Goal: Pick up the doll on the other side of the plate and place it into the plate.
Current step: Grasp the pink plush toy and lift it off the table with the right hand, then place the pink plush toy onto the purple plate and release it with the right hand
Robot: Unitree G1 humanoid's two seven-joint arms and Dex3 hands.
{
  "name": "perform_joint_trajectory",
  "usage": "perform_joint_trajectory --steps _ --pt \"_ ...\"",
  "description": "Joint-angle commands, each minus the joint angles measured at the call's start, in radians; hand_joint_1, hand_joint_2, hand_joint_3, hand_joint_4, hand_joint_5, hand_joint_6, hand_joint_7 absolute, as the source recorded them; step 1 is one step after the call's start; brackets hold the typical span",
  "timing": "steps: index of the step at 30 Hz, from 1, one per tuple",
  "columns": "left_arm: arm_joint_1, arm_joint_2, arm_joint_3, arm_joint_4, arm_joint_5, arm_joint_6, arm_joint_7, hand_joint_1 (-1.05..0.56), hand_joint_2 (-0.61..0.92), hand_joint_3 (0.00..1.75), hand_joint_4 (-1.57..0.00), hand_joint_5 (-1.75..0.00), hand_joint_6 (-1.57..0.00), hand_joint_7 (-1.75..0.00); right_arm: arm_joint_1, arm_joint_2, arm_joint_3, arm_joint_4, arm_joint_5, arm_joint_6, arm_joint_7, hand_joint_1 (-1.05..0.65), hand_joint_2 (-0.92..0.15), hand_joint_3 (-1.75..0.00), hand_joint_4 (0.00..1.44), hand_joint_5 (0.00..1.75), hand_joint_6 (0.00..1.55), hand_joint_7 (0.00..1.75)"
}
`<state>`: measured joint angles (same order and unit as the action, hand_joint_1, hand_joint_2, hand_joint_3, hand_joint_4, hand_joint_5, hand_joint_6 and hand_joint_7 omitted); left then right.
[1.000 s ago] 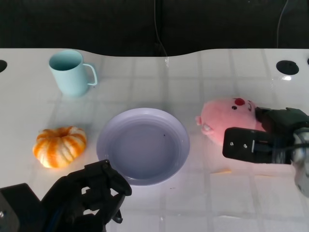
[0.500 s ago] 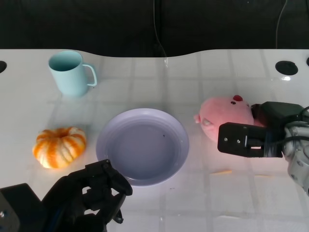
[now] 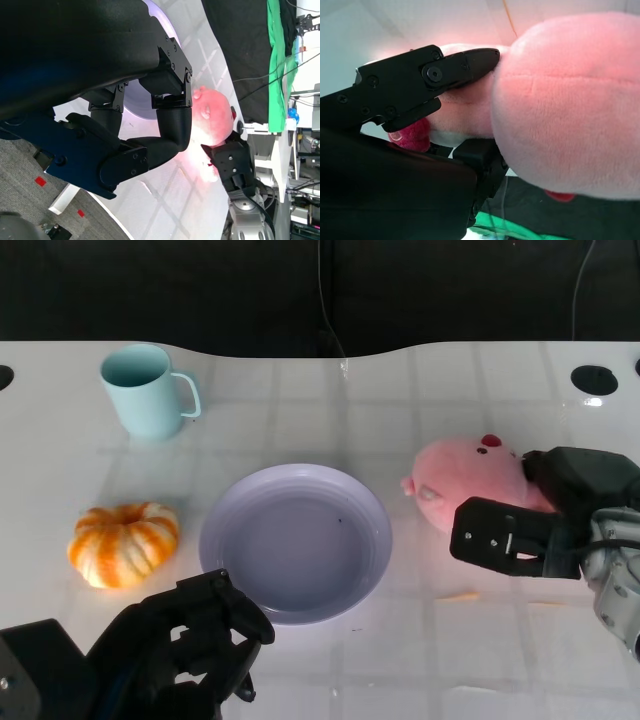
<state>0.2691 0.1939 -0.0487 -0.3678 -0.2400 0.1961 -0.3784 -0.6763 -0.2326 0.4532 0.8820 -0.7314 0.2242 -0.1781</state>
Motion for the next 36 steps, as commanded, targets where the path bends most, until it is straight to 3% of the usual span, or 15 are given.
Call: perform_joint_trajectory --steps 1,3,4,8,10,11,14,17,18,21,29,36 --pt "-0.004 0.004 0.008 -0.010 -0.010 0.011 0.006 -0.36 0.69 0.90 -0.61 -1.75 -0.65 -1.40 0.046 -0.010 -0.026 0.009 0.035 -0.036 -0.049 -0.28 -0.92 -0.21 0.78 1.22 1.16 0.07" --pt "-0.005 0.008 0.007 -0.010 -0.005 0.009 0.006 -0.36 0.69 0.90 -0.61 -1.75 -0.66 -1.40 0.060 -0.020 -0.044 0.002 0.052 -0.075 -0.095 -0.24 -0.92 -0.18 0.81 1.41 1.23 0.14" --pt "-0.005 0.010 0.007 -0.010 -0.003 0.010 0.006 -0.36 0.69 0.90 -0.61 -1.75 -0.66 -1.40 0.066 -0.023 -0.054 -0.002 0.061 -0.094 -0.119 -0.23 -0.92 -0.18 0.81 1.35 1.22 0.13" --pt "-0.008 0.011 0.009 -0.001 -0.004 0.001 0.000 -0.36 0.68 0.91 -0.61 -1.75 -0.65 -1.40 0.083 -0.036 -0.070 -0.019 0.067 -0.150 -0.198 -0.22 -0.92 -0.18 0.84 1.43 1.27 0.18" --pt "-0.010 0.012 0.009 0.002 -0.002 0.000 0.000 -0.36 0.68 0.91 -0.61 -1.75 -0.65 -1.40 0.088 -0.043 -0.078 -0.032 0.075 -0.176 -0.215 -0.22 -0.87 -0.30 0.84 1.50 1.18 0.42" --pt "-0.010 0.014 0.008 0.001 0.002 0.002 0.002 -0.36 0.68 0.91 -0.61 -1.75 -0.65 -1.40 0.091 -0.046 -0.085 -0.039 0.083 -0.187 -0.217 -0.22 -0.80 -0.46 0.84 1.50 1.08 0.65" --pt "-0.011 0.013 0.008 0.002 0.004 0.004 0.004 -0.36 0.68 0.91 -0.61 -1.75 -0.66 -1.41 0.098 -0.043 -0.117 -0.065 0.112 -0.206 -0.222 -0.22 -0.61 -0.82 0.84 1.60 0.95 1.03" --pt "-0.013 0.012 0.007 0.005 0.004 0.001 0.003 -0.36 0.68 0.91 -0.61 -1.75 -0.66 -1.41 0.103 -0.046 -0.132 -0.090 0.124 -0.226 -0.230 -0.21 -0.48 -1.05 0.84 1.71 0.88 1.29" --pt "-0.013 0.011 0.007 0.005 0.003 0.001 0.002 -0.36 0.68 0.91 -0.60 -1.75 -0.66 -1.41 0.103 -0.048 -0.135 -0.100 0.126 -0.234 -0.232 -0.20 -0.46 -1.10 0.85 1.71 0.88 1.29" --pt "-0.015 0.009 0.007 0.010 0.001 -0.002 0.001 -0.35 0.67 0.92 -0.61 -1.75 -0.66 -1.41 0.098 -0.045 -0.154 -0.146 0.141 -0.228 -0.218 -0.19 -0.42 -1.20 0.87 1.74 0.85 1.50" --pt "-0.018 0.006 0.004 0.011 0.002 0.006 0.006 -0.34 0.66 0.94 -0.61 -1.75 -0.66 -1.41 0.077 -0.035 -0.185 -0.265 0.177 -0.196 -0.136 -0.17 -0.32 -1.39 0.94 1.75 0.82 1.71" --pt "-0.022 0.003 -0.001 0.018 0.005 0.001 0.005 -0.34 0.65 0.96 -0.61 -1.75 -0.65 -1.41 0.049 -0.014 -0.159 -0.347 0.165 -0.181 -0.052 -0.17 -0.31 -1.41 0.95 1.75 0.84 1.66"
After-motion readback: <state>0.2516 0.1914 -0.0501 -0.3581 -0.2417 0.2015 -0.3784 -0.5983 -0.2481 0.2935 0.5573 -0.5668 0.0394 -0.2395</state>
